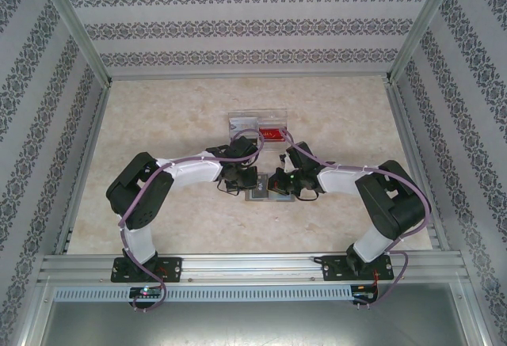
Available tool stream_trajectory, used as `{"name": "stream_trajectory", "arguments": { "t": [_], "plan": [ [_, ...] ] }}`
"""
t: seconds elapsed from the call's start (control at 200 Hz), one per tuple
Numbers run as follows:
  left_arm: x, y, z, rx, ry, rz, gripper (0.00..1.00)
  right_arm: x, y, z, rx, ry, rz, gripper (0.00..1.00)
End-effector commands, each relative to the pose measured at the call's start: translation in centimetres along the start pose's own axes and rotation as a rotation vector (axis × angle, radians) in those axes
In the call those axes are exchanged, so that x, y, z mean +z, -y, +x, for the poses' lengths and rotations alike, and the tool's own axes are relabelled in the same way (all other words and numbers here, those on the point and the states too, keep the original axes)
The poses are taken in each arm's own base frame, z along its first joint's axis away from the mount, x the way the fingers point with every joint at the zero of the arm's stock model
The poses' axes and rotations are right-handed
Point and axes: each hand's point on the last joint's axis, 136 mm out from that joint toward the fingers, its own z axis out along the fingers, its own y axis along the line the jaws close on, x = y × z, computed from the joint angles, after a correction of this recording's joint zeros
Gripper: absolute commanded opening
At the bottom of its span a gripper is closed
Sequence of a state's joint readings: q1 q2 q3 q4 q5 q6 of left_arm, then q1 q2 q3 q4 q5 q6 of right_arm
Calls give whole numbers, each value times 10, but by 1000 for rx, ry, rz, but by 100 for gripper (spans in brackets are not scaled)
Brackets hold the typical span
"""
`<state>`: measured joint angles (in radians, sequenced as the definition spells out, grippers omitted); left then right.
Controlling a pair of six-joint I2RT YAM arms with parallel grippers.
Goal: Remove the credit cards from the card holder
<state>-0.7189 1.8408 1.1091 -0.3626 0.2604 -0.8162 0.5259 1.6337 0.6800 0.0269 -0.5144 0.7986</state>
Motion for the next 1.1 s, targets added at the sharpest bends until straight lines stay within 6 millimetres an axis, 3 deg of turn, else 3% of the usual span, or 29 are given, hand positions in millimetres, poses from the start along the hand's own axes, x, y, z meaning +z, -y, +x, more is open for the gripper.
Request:
{"name": "stream_trajectory", "arguments": {
  "t": [0.0, 0.235, 0.44, 0.699, 0.954, 1.094],
  "plan": [
    [11, -18, 11, -6, -44, -95, 0, 0, 1, -2, -12, 4, -2, 0],
    [13, -34, 15, -15, -55, -163, 0, -9, 9, -4, 2, 21, -1, 0],
    [13, -35, 16, -15, -56, -166, 0, -15, 15, -4, 9, 29, 4, 0],
    [9, -22, 11, -2, -48, -122, 0, -19, 8, -7, -10, 39, -20, 0],
    [-17, -3, -4, 13, 9, -79, 19, -21, -11, -11, -68, 44, -36, 8],
    [-24, 5, -8, 16, 27, -52, 19, -16, -16, -9, -93, 29, -35, 9]
  ]
}}
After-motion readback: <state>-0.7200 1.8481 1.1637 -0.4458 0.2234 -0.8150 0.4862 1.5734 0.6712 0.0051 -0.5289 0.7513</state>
